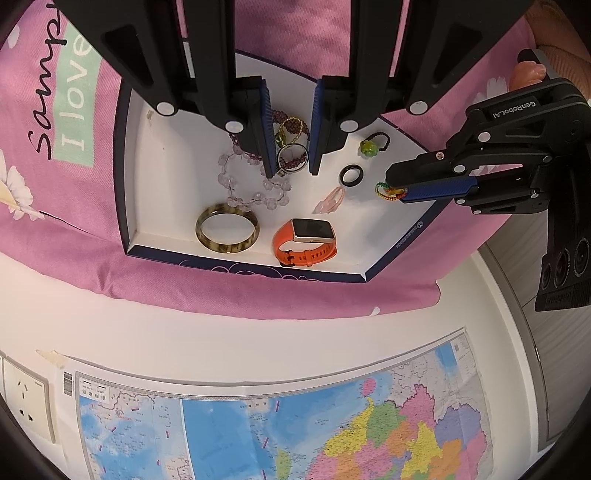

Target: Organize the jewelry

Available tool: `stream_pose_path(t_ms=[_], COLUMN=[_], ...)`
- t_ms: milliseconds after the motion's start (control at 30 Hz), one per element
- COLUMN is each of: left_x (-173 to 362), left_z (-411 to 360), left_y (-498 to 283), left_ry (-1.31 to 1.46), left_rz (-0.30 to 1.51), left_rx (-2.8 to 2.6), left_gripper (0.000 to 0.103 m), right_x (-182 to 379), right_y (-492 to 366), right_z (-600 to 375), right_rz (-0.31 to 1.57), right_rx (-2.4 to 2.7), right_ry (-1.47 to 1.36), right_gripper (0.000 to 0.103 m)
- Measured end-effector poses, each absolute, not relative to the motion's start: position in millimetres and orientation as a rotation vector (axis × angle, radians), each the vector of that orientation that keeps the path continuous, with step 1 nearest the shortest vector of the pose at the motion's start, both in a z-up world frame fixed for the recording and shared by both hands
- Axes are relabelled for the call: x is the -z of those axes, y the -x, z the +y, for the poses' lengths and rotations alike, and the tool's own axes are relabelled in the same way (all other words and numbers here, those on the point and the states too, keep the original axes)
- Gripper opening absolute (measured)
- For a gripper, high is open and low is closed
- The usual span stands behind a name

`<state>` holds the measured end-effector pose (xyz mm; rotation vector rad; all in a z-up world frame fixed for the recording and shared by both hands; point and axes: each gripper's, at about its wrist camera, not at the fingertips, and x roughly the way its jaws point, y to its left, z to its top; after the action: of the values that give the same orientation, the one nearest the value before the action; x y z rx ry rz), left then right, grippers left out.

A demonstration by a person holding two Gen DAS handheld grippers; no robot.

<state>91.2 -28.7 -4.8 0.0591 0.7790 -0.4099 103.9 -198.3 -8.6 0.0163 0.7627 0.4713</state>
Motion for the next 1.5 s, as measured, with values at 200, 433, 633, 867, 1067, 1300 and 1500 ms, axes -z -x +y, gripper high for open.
stream_pose_path(t_ms=[200,433,633,867,1067,1300,1500], left_x=[5.5,6.1,6.9,7.4,7.6,7.5,8.1], left_z=[-28.4,-29.6,-30.1,-30.2,-30.0,-30.4,-30.2], left_y=[-92.7,-94.0,-95.3,-95.9,-96.7,-96.9,-97.8], left_ry=[-0.061,-0.063,-0.062,-0.062,-0.063,-0.064,-0.064], left_rz=[0.782,0.786,0.788,0.789,0.790,0.791,0.791], left_rx=[0.408,0.408,0.405,0.403,0.402,0.400,0.396], left_gripper=[0.017,0.017,0.017,0.017,0.017,0.017,0.017], right_x=[8.5,8.3,8.7,8.8,8.5,7.9,8.4], right_y=[-104.1,-105.5,-106.3,-106.8,-107.4,-107.5,-107.6], right_z=[-198.8,-198.7,-198.8,-198.9,-199.5,-199.2,-199.1], right_rz=[0.762,0.763,0.762,0.762,0.762,0.761,0.761], right_rx=[-0.471,-0.471,-0.471,-0.470,-0.471,-0.468,-0.467], right_ry=[-0.018,-0.018,-0.019,-0.019,-0.019,-0.017,-0.018], right_gripper=[0.016,0.016,0.016,0.016,0.016,0.016,0.016])
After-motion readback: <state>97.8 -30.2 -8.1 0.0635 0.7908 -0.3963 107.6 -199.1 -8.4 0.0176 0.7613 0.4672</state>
